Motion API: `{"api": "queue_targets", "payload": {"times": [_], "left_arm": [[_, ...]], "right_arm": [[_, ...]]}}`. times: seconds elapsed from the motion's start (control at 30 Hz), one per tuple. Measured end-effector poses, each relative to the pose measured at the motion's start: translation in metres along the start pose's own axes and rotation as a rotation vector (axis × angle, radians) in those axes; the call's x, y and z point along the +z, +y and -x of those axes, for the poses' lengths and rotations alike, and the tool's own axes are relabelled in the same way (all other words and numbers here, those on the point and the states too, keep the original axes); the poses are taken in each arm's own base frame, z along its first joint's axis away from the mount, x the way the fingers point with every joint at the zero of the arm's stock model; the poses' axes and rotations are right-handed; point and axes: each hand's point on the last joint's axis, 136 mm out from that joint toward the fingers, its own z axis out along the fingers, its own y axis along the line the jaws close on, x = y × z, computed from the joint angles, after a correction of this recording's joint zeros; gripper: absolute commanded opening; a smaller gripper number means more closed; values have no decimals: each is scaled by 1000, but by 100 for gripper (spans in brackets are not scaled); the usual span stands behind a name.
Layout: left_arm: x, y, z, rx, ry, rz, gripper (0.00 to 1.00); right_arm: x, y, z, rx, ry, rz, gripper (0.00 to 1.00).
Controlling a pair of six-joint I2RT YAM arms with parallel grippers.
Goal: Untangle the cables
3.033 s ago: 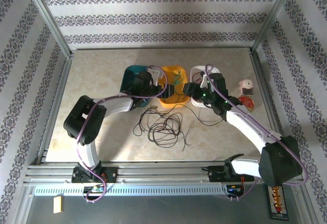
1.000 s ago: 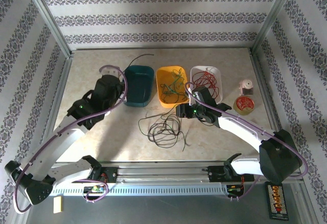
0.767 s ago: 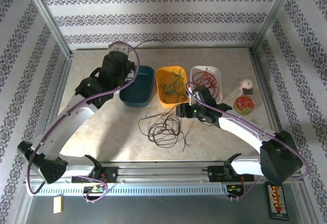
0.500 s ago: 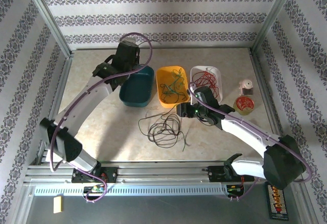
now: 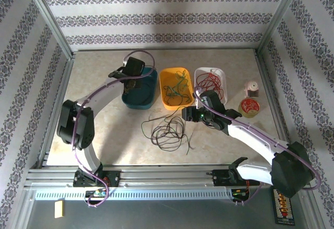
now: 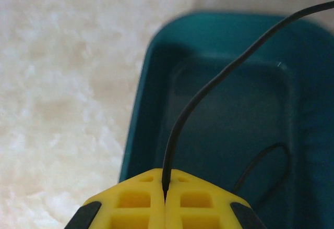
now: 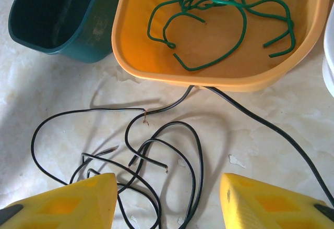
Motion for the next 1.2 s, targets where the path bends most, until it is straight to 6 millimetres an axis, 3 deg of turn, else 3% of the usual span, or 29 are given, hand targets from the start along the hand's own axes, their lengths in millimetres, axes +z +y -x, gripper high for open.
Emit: {"api": "queue_targets", "payload": {"times": [0.17,0.57,0.63,0.73,0.8,0.9,1.0,1.1,1.2], "left_arm": [[23,0,-29,-27,78,28,0],[27,15,-79,-105,182,76,0],[24,16,-78,-118,179,72,21],[18,15,-72,-133,163,59,69],[14,13,-68,-140,151,40,83],[10,7,-54,-138,124,6,92],[-2,0,-33,-125,70,-38,95],[-30,-7,-10,-108,-6,-95,95],[-69,-20,-3,-84,-67,-180,95]], "right_arm": [[0,-2,1,5,-2,-4,55],[-1,-2,0,5,0,-5,55],[-1,-2,0,5,0,-5,55],[-1,-2,0,5,0,-5,55],[-1,-2,0,5,0,-5,55],[-1,-2,0,5,0,-5,55],[-1,-2,0,5,1,-5,55],[-2,-2,0,2,5,-7,55],[-1,0,-3,-6,17,1,55]]}}
